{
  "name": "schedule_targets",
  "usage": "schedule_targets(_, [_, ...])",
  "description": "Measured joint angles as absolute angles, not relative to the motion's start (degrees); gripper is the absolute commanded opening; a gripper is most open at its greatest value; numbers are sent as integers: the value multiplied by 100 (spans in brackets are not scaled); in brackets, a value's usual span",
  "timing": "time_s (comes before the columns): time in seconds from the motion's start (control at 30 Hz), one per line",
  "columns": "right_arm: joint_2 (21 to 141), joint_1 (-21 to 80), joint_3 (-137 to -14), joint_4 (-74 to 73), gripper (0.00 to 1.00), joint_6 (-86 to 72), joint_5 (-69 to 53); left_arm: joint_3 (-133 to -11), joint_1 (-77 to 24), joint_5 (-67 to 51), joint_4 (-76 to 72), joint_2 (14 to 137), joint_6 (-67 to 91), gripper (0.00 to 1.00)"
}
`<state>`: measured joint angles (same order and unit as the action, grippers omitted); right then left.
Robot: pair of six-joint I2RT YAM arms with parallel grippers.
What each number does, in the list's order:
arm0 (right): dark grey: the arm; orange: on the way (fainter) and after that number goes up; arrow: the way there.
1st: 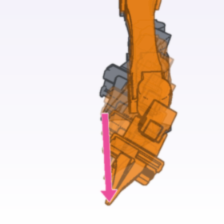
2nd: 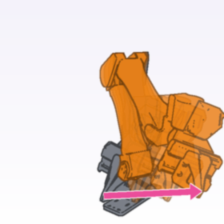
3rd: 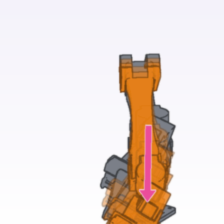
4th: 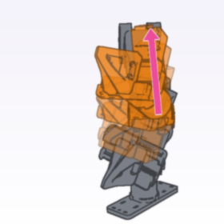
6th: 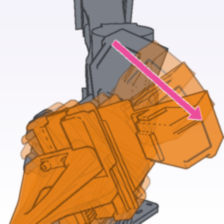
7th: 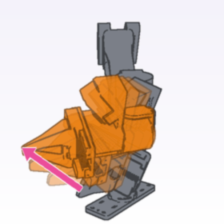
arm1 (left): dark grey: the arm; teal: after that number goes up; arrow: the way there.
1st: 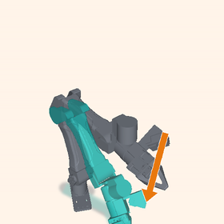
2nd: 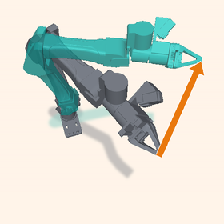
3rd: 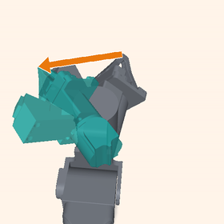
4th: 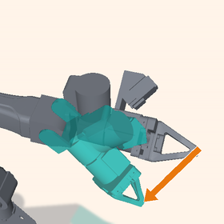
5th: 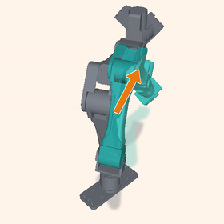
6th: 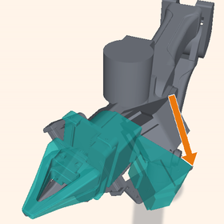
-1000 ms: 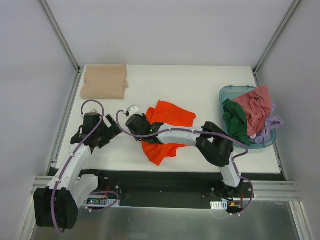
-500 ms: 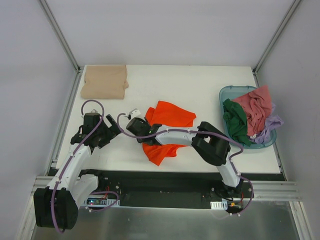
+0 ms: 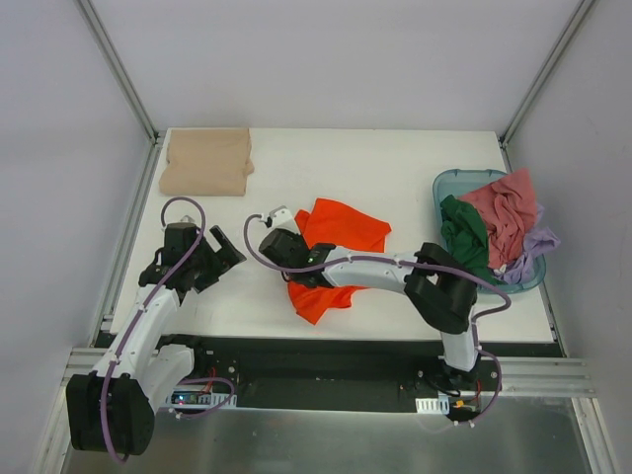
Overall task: Fold and stack the t-shirts
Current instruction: Flatten out the tshirt
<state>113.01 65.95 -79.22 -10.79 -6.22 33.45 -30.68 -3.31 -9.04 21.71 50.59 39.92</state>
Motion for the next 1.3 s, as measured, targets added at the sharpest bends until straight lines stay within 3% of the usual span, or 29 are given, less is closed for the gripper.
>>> schedule_targets(0.23, [10486, 6595, -7269, -1050, 0, -642, 3135, -3059, -331, -1140, 2084, 5085, 3966, 99])
schedule_targets(0.43, [8930, 6563, -5937, -1455, 0, -764, 3398, -3055, -661, -1581, 1549, 5647, 3994, 99])
schedule_targets(0.63, [7509, 6130, -4853, -2010, 1, -1118, 3885, -3850, -1896, -1426, 1402, 7231, 4018, 89])
schedule_targets(0.73, [7091, 5800, -4381, -2126, 1, -1302, 3887, -4466, -2123, -1262, 1240, 8145, 4029, 88])
schedule_targets(0.97, [6571, 5435, -3774, -2121, 2, -1494, 3824, -5391, -2722, -1160, 1109, 9566, 4060, 76])
schedule_targets(1.07, [6462, 5321, -3682, -2021, 2, -1516, 3708, -5612, -2985, -1175, 1028, 9789, 4082, 66])
schedule_targets(1.13, [6447, 5236, -3660, -1944, 2, -1522, 3616, -5693, -3157, -1188, 982, 9894, 4104, 53])
schedule_targets(1.17, [6447, 5203, -3658, -1905, 2, -1520, 3577, -5717, -3234, -1186, 965, 9933, 4110, 40])
schedule_targets(1.23, [6447, 5148, -3658, -1835, 2, -1518, 3509, -5749, -3356, -1186, 969, 10014, 4145, 0])
schedule_targets(1.3, [6447, 5111, -3658, -1802, 3, -1503, 3463, -5778, -3454, -1160, 980, 10145, 4136, 0])
